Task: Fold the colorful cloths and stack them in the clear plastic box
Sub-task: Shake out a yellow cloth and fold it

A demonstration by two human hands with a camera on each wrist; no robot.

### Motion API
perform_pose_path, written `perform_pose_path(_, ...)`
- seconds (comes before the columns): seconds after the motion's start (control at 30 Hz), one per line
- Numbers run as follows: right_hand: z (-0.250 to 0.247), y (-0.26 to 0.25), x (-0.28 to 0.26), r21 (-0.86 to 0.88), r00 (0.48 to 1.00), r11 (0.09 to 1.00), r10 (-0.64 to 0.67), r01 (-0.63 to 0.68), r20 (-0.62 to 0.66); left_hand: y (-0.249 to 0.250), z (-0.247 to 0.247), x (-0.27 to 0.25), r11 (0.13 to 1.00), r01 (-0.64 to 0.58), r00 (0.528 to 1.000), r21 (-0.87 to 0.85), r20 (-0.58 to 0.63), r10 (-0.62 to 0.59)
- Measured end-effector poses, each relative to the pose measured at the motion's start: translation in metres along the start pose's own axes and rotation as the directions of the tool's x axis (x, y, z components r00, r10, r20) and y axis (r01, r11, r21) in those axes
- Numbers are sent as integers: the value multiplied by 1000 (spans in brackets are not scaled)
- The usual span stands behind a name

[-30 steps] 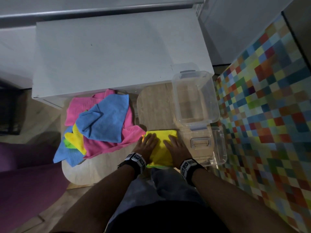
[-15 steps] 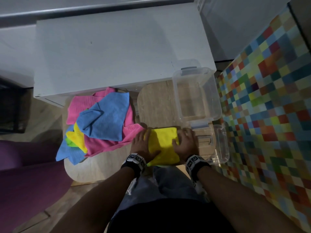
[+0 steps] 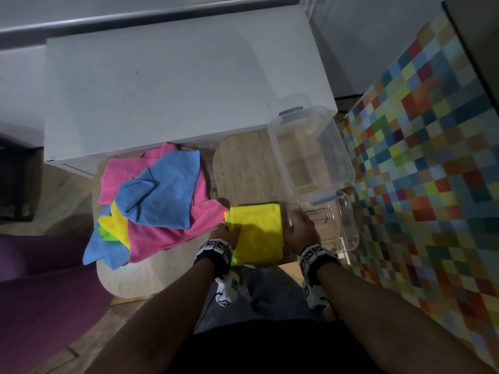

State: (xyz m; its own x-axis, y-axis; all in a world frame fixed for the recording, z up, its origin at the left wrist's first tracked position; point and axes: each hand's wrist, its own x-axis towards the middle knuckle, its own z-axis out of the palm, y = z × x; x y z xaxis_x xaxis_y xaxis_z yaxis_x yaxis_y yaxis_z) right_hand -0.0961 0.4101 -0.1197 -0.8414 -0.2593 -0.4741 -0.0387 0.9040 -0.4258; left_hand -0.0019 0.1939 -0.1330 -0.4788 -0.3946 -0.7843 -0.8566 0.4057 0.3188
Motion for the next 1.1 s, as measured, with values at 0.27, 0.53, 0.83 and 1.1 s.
perform_pose_path(0.27, -48, 7, 14, 589, 838, 720, 530, -367, -127, -4, -13, -2, 999, -44, 999, 31, -24, 45)
perform_pose_path(0.53, -85, 2, 44, 837, 861, 302, 387, -456, 330, -1, -19, -4, 998, -53, 997, 25, -62, 55)
perform_pose_path(0.83, -69, -6, 39, 862, 858, 216, 361, -458, 366, -11, -16, 3, 997, -76, 996, -23, -49, 75)
perform_pose_path(1.1, -70, 8, 34, 892, 854, 36, 307, -451, 419, -17, -15, 3, 991, -129, 991, -21, -31, 128)
